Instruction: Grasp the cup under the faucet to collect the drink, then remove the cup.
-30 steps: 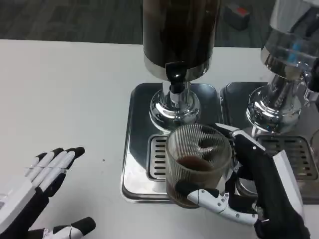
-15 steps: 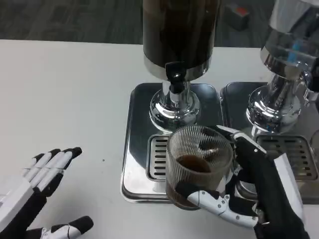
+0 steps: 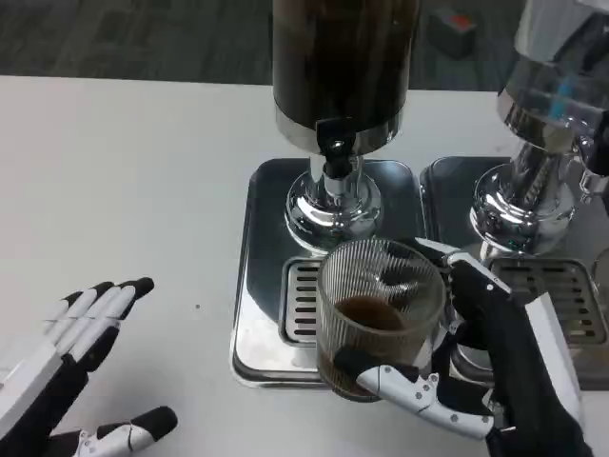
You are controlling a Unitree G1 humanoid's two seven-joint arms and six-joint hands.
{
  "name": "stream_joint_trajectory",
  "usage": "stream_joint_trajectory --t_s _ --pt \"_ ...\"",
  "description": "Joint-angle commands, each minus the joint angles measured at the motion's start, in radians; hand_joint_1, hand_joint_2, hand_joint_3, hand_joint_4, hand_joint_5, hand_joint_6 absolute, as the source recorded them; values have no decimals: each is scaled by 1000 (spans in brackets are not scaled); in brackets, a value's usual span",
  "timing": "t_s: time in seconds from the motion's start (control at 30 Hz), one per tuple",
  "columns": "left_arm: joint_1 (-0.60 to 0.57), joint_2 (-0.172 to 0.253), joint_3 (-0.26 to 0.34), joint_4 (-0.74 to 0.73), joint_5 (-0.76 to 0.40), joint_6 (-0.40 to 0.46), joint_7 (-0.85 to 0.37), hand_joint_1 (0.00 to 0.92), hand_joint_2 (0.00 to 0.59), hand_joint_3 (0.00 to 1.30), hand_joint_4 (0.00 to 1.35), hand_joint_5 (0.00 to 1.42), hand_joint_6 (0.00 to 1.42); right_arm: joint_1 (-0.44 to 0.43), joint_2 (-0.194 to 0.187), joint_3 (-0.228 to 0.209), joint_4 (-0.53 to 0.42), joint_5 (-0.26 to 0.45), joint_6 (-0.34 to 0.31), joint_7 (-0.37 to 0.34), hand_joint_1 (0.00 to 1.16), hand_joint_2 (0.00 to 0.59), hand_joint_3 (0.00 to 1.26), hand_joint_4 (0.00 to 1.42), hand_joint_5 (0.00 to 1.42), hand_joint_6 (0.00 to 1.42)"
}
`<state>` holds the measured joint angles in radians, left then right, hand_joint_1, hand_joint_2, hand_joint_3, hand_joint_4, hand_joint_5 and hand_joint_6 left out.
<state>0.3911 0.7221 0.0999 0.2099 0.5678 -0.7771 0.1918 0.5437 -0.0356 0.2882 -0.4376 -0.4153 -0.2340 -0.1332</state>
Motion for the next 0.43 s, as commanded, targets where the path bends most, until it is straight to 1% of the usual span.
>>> stream_joint_trajectory --t_s 0.03,0.27,0.43 --pt "-7 -8 -11 8 -4 4 -13 0 164 0 0 0 0 0 15 3 -37 -1 -16 -21 884 215 498 686 818 1223" --pt "-6 -13 -9 1 -12 7 -16 0 164 0 0 0 0 11 22 3 -47 -18 -17 -29 890 217 497 686 818 1223" --pt "-4 -16 -8 -4 -12 6 -20 0 164 0 0 0 0 14 22 3 -50 -18 -14 -24 892 217 497 686 818 1223"
